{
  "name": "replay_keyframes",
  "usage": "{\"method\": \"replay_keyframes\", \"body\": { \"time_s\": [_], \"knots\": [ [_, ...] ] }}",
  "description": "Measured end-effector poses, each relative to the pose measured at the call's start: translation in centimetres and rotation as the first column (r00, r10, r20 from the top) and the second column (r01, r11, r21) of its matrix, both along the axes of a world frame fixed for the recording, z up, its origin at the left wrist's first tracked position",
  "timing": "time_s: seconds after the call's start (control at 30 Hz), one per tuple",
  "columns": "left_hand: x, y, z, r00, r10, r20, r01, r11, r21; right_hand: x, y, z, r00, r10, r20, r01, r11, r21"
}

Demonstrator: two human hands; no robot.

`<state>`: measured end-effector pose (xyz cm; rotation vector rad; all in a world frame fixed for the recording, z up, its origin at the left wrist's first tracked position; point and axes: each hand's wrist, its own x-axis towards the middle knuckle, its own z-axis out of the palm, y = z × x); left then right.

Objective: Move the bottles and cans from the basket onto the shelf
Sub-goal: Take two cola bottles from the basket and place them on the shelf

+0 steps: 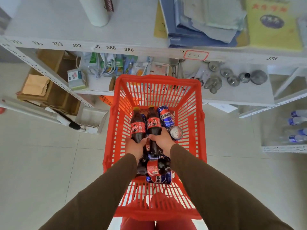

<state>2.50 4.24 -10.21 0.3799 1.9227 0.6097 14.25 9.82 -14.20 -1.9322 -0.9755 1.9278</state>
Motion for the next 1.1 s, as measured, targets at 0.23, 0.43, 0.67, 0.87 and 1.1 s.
{"method": "replay_keyframes", "body": {
  "time_s": [0.23,0.43,0.67,0.87,1.1],
  "knots": [
    [1.0,-0.8,6.5,0.984,-0.176,0.033,0.161,0.951,0.263,4.1,-3.2,7.4,0.978,-0.179,-0.105,0.191,0.975,0.118],
    [5.4,-0.4,14.0,0.915,-0.401,0.035,0.353,0.842,0.408,10.3,-6.2,16.6,0.901,-0.396,-0.177,0.434,0.834,0.341],
    [17.4,-3.1,21.3,0.753,-0.657,0.014,0.534,0.624,0.571,21.6,-15.0,26.2,0.733,-0.626,-0.266,0.659,0.559,0.503],
    [31.4,-11.6,25.6,0.531,-0.844,-0.077,0.672,0.365,0.644,32.9,-28.7,30.5,0.567,-0.774,-0.281,0.744,0.335,0.578],
    [48.5,-28.5,28.0,0.262,-0.965,0.003,0.674,0.185,0.715,46.7,-50.0,32.7,0.371,-0.891,-0.261,0.764,0.133,0.631]
  ]
}}
